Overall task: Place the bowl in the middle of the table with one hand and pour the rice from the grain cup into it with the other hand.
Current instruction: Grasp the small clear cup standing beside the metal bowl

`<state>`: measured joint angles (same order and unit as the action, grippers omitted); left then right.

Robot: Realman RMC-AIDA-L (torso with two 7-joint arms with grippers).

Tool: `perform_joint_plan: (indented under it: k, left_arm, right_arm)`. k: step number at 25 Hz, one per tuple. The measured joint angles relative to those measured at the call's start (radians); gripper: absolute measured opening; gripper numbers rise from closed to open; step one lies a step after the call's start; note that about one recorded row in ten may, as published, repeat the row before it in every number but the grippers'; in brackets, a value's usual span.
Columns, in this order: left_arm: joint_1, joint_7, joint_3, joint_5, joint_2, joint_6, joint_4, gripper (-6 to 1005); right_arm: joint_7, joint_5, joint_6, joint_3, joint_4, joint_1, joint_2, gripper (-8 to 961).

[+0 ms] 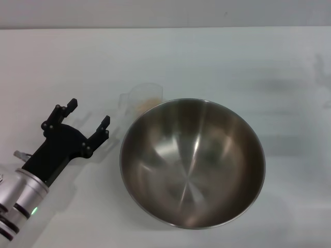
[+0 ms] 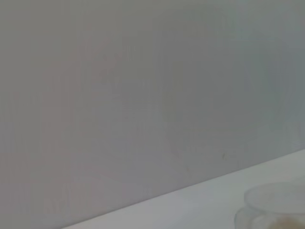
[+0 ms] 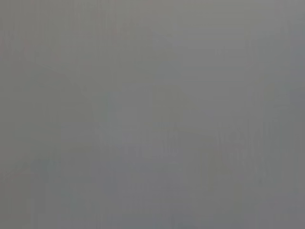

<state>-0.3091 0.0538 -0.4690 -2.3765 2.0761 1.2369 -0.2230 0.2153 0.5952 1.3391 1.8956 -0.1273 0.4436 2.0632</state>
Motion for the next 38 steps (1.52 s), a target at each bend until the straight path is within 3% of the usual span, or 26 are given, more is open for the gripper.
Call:
perform_joint_plan:
  k: [38]
  left_arm:
    - [-0.097, -0.001, -0.008, 0.007, 0.003, -0.158, -0.025, 829]
  right_arm:
    - [0.001, -0.008, 0.0, 0.0, -0.006, 0.006, -0.002, 477]
